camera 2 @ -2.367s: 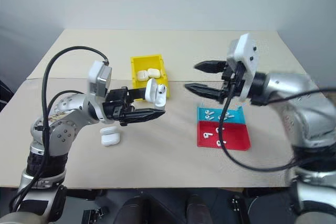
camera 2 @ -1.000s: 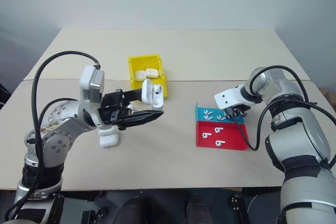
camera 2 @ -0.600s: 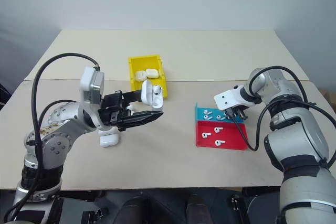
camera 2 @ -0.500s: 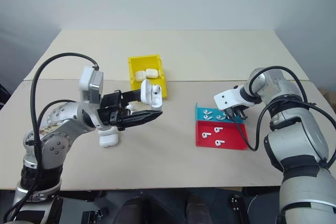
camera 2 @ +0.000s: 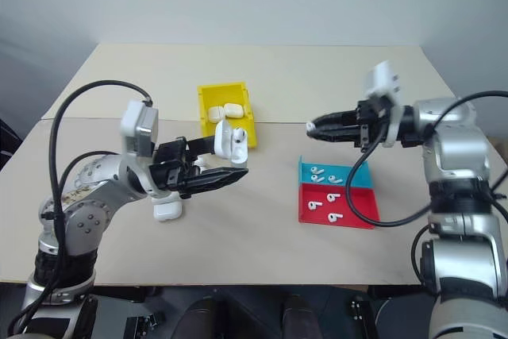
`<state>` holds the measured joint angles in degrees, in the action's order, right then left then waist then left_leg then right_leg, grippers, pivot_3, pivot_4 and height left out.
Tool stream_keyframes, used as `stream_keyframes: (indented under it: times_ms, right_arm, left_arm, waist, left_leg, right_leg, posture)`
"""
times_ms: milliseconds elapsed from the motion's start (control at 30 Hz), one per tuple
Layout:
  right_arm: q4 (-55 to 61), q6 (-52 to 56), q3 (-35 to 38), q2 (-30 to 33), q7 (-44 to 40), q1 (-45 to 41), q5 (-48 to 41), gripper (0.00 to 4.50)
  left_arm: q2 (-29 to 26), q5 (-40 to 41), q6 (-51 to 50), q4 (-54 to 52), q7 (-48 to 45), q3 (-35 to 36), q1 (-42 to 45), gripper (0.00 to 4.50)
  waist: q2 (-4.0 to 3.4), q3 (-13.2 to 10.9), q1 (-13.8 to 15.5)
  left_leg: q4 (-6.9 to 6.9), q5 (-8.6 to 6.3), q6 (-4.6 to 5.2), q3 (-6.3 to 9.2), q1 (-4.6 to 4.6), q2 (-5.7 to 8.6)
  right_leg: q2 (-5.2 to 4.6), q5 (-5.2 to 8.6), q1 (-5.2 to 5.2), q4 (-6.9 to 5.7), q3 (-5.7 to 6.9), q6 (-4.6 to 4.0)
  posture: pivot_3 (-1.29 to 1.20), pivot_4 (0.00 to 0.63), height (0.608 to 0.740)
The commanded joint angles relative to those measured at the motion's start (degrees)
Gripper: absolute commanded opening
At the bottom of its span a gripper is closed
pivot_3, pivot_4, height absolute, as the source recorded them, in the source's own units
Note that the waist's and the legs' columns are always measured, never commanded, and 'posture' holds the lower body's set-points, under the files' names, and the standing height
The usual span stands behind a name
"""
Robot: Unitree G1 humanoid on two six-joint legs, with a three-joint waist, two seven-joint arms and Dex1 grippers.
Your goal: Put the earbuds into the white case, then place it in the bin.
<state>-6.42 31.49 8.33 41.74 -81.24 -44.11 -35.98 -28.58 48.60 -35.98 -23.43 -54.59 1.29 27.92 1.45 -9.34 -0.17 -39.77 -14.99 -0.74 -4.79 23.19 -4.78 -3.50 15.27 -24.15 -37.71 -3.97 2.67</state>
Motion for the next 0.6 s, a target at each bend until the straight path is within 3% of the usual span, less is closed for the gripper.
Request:
stream_keyframes:
  times_ms: [33, 133, 267, 400, 600]
  right_arm:
    - [16.56, 14.53, 7.91, -2.59, 11.79, 3.74, -20.02, 0.69]
    - [25.18, 19.52, 10.49, -5.32, 22.1, 6.31, -31.18, 0.69]
    - [32.09, 20.07, 9.04, -6.86, 30.43, 8.76, -36.22, 0.69]
    - [34.3, 19.23, 6.53, -8.4, 35.91, 9.03, -37.05, 0.69]
    - [35.47, 18.05, 2.86, -7.91, 37.11, 9.74, -33.12, 0.69]
  left_arm:
    - [0.26, 0.39, 1.17, 0.57, -1.16, 0.06, 2.15, 2.77]
    - [0.41, 0.09, 1.28, 1.71, -1.89, -0.36, 3.16, 2.77]
    - [0.48, -0.03, 1.29, 2.23, -2.7, -0.66, 3.74, 2.77]
    - [0.6, -0.13, 1.22, 2.51, -3.24, -0.95, 4.17, 2.77]
    - [1.02, -0.26, 1.33, 2.52, -3.2, -1.18, 4.43, 2.77]
  waist:
    - [0.0, 0.0, -0.03]
    - [0.0, 0.0, -0.19]
    - [0.01, 0.0, -0.22]
    - [0.01, 0.0, -0.41]
    - [0.01, 0.0, -0.52]
  left_leg:
    - [0.0, 0.0, 0.0, 0.0, 0.0, 0.0]
    - [0.0, -0.01, 0.01, 0.01, -0.03, 0.01]
    - [0.0, -0.01, 0.02, 0.03, 0.0, 0.02]
    - [-0.01, -0.01, 0.02, 0.03, 0.02, 0.02]
    - [0.0, -0.01, 0.03, 0.04, 0.06, 0.02]
  right_leg:
    - [0.0, 0.0, 0.01, 0.0, 0.0, 0.0]
    - [0.01, 0.0, 0.03, -0.02, -0.01, 0.0]
    - [0.01, 0.0, 0.02, 0.02, 0.0, 0.0]
    - [0.01, 0.0, 0.01, 0.02, 0.0, 0.01]
    - [0.02, 0.0, -0.01, 0.06, 0.0, 0.01]
  posture:
    - [0.0, 0.15, 0.74]
    - [0.0, 0.15, 0.74]
    - [0.0, 0.15, 0.74]
    - [0.0, 0.15, 0.74]
    - [0.0, 0.15, 0.74]
